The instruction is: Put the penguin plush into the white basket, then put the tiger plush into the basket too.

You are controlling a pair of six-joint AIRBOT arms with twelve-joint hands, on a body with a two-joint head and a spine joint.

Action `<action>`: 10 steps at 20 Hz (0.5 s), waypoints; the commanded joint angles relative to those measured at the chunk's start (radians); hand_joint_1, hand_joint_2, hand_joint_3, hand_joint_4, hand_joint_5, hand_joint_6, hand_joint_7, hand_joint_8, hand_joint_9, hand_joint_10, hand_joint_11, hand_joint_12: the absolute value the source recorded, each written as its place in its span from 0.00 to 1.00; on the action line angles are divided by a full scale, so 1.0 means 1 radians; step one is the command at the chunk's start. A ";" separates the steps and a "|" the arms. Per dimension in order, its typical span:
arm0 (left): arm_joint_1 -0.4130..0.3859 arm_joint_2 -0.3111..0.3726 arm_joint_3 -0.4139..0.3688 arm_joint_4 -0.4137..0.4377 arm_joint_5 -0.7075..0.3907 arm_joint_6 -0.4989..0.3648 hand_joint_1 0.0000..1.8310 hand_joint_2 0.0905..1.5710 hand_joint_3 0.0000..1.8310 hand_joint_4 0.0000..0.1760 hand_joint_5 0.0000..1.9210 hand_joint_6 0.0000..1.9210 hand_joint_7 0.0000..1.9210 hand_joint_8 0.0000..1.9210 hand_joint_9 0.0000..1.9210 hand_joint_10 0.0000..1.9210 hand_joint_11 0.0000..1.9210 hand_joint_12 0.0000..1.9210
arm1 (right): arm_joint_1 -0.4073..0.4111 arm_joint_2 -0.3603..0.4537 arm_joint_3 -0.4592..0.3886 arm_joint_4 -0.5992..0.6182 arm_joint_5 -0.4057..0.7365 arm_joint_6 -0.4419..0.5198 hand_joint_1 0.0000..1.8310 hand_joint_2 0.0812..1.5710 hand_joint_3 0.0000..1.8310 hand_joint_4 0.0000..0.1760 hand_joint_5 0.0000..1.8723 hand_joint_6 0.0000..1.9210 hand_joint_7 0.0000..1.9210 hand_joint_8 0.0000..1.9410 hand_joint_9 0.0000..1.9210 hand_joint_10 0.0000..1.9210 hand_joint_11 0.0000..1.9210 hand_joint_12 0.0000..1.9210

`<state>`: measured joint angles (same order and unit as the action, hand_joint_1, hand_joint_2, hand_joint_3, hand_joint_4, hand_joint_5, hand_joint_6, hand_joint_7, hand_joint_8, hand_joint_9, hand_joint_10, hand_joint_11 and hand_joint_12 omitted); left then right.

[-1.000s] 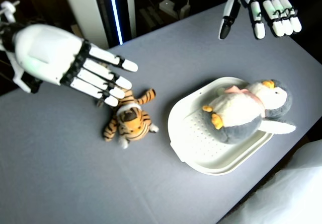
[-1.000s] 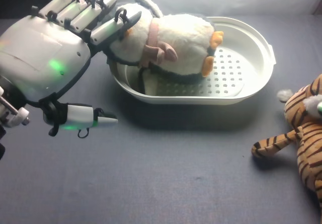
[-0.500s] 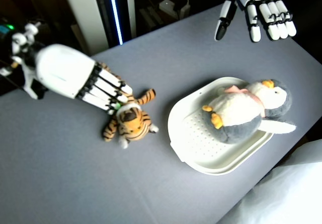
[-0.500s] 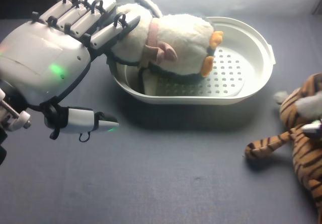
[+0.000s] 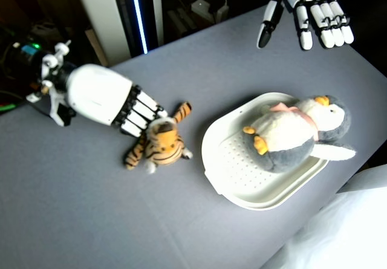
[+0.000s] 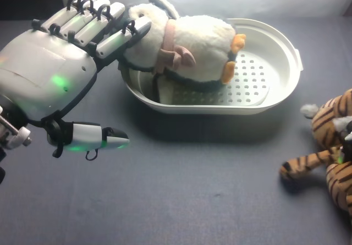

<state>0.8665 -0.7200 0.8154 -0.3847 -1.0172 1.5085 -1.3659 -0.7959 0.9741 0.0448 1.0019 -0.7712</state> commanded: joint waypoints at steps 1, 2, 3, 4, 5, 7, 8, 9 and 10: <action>-0.010 0.002 -0.005 0.034 -0.124 -0.003 0.41 0.44 0.00 1.00 0.00 0.00 0.00 0.00 0.00 0.00 0.04 0.02 | 0.006 -0.007 0.004 0.006 0.030 -0.009 0.67 0.71 0.00 0.00 0.54 0.50 0.45 0.61 0.53 0.58 0.53 0.64; -0.008 0.003 -0.005 0.033 -0.126 -0.005 0.41 0.44 0.00 1.00 0.00 0.00 0.00 0.00 0.00 0.00 0.05 0.03 | 0.011 -0.007 0.006 0.013 0.038 -0.010 0.74 0.70 0.00 0.00 0.53 0.47 0.44 0.55 0.51 0.64 0.52 0.60; -0.004 0.004 -0.005 0.032 -0.129 -0.007 0.40 0.44 0.00 1.00 0.00 0.00 0.00 0.00 0.00 0.00 0.05 0.03 | 0.014 -0.007 0.009 0.025 0.058 -0.010 0.75 0.70 0.00 0.00 0.53 0.47 0.44 0.53 0.49 0.67 0.51 0.62; -0.001 0.004 -0.006 0.030 -0.132 -0.008 0.40 0.44 0.00 1.00 0.00 0.00 0.00 0.00 0.00 0.00 0.05 0.03 | 0.018 -0.007 0.012 0.042 0.088 -0.010 0.75 0.70 0.00 0.00 0.53 0.48 0.44 0.52 0.49 0.67 0.49 0.61; 0.003 0.005 -0.007 0.028 -0.136 -0.008 0.41 0.44 0.00 1.00 0.00 0.00 0.00 0.00 0.00 0.00 0.05 0.03 | 0.023 -0.007 0.013 0.060 0.128 -0.010 0.75 0.70 0.00 0.00 0.52 0.52 0.44 0.52 0.48 0.65 0.45 0.62; 0.008 0.006 -0.009 0.025 -0.138 -0.008 0.44 0.42 0.00 1.00 0.00 0.00 0.00 0.00 0.00 0.00 0.01 0.02 | 0.049 -0.004 0.015 0.075 0.197 -0.010 0.75 0.71 0.00 0.00 0.51 0.53 0.43 0.55 0.48 0.64 0.43 0.61; 0.013 0.007 -0.011 0.024 -0.141 -0.008 0.44 0.43 0.00 1.00 0.00 0.00 0.00 0.00 0.00 0.00 0.00 0.02 | 0.075 -0.003 0.019 0.080 0.237 -0.010 0.75 0.71 0.00 0.00 0.53 0.50 0.42 0.57 0.48 0.64 0.44 0.59; 0.015 0.008 -0.012 0.023 -0.143 -0.008 0.44 0.43 0.00 1.00 0.00 0.00 0.00 0.00 0.00 0.00 0.00 0.07 | 0.093 -0.003 0.023 0.084 0.258 -0.010 0.75 0.71 0.00 0.00 0.53 0.49 0.41 0.59 0.47 0.64 0.43 0.59; 0.017 0.008 -0.013 0.022 -0.147 -0.009 0.43 0.43 0.00 1.00 0.00 0.00 0.00 0.00 0.00 0.00 0.00 0.11 | 0.124 -0.005 0.032 0.096 0.291 -0.010 0.69 0.69 0.00 0.00 0.58 0.44 0.46 0.56 0.48 0.47 0.42 0.57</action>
<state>0.8936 -0.7181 0.8089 -0.3958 -1.0363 1.4971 -1.2484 -0.8021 1.0008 0.1139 1.1198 -0.7841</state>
